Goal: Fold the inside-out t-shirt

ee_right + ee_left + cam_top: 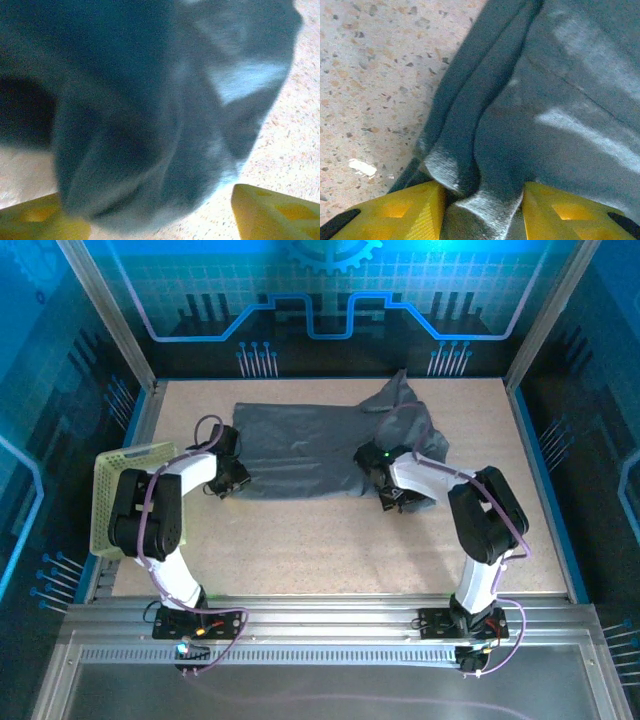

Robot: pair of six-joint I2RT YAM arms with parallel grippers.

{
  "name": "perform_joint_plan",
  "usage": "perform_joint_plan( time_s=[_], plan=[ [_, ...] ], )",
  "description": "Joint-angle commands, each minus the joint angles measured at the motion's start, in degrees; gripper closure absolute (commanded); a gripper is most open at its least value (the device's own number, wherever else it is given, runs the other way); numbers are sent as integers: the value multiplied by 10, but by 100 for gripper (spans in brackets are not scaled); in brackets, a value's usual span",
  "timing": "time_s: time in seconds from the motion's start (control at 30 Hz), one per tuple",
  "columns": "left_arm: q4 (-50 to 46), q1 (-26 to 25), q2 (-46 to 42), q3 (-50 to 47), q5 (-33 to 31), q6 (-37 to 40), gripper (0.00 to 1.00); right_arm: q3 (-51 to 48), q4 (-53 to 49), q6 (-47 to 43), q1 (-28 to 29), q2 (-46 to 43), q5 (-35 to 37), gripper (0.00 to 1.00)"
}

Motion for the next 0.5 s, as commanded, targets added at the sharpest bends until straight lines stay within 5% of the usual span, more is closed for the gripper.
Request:
perform_joint_plan(
  time_s=[0.0,0.13,0.47],
  plan=[
    [-11,19,20,-2,-4,-3,61,7,-9,27,-45,-2,24,41],
    [-17,38,18,-4,0,-5,72,1,-6,11,-83,-37,3,58],
    [-10,67,10,-14,11,-8,76,0,36,-16,-226,-57,-90,58]
  ],
)
